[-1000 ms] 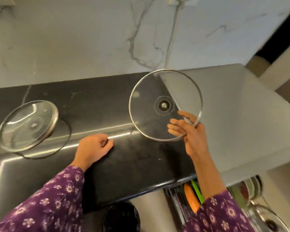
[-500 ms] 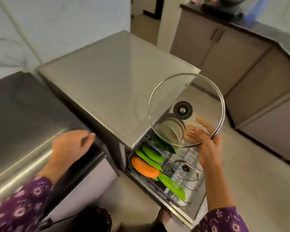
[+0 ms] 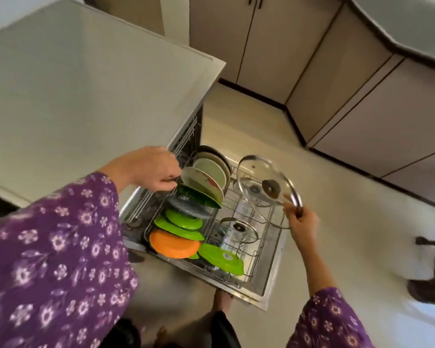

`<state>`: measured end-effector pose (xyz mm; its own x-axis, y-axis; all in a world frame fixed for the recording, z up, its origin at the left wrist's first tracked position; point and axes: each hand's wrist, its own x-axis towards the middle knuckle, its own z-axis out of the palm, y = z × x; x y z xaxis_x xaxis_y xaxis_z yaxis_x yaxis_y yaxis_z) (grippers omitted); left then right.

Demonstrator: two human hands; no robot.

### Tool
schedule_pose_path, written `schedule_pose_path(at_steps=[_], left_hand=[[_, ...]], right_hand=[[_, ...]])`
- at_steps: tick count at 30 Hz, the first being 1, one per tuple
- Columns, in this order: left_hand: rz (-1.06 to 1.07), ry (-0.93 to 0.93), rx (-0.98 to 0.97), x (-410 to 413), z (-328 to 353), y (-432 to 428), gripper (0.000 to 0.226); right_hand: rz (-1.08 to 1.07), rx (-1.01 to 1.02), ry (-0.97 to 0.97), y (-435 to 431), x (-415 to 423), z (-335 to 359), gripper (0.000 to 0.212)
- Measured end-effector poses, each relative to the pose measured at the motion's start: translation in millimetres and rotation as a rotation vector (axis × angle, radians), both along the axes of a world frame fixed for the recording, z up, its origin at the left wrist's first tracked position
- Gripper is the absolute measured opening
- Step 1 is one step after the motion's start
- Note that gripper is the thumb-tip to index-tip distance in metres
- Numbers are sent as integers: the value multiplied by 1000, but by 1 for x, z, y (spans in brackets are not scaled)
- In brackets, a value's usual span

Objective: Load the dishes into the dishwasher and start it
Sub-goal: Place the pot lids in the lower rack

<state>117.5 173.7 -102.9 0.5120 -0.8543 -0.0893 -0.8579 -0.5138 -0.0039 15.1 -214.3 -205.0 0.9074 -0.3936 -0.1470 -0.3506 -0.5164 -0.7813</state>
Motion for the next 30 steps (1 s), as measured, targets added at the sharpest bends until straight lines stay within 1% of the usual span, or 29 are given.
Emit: schedule_pose_path(at_steps=[2,5,7,10,14,21,25,27,30], left_hand=[[-23,23,2,23,-7,-6,32],[-22,70,-21,50,-10,-14,32],[15,138,-67,61,-18,-14,33],[85,207,-196,65,-28,-11,32],[65,194,-195,69,-30,-10,31],[67,139,-167,73,-38,-9,32],[64,117,-165,72,-42,-7,32],[70,113,-174,72,-42,-7,32],[78,102,-177,73,-40,-8,32]], right_hand=[[114,-126,73,-8,10,-27,9],[260,-229,155,-13,28,-58,30],[368,-337,193,-15,42,-78,38],[472,-434,269,-16,65,-103,42],[544,-524,354,-16,90,-131,47],[633,-609,485,-10,111,-177,50],[630,-591,512,-5,112,-198,50],[577,-535,499,-9,114,-205,50],[510,-467,513,-23,116,-212,42]])
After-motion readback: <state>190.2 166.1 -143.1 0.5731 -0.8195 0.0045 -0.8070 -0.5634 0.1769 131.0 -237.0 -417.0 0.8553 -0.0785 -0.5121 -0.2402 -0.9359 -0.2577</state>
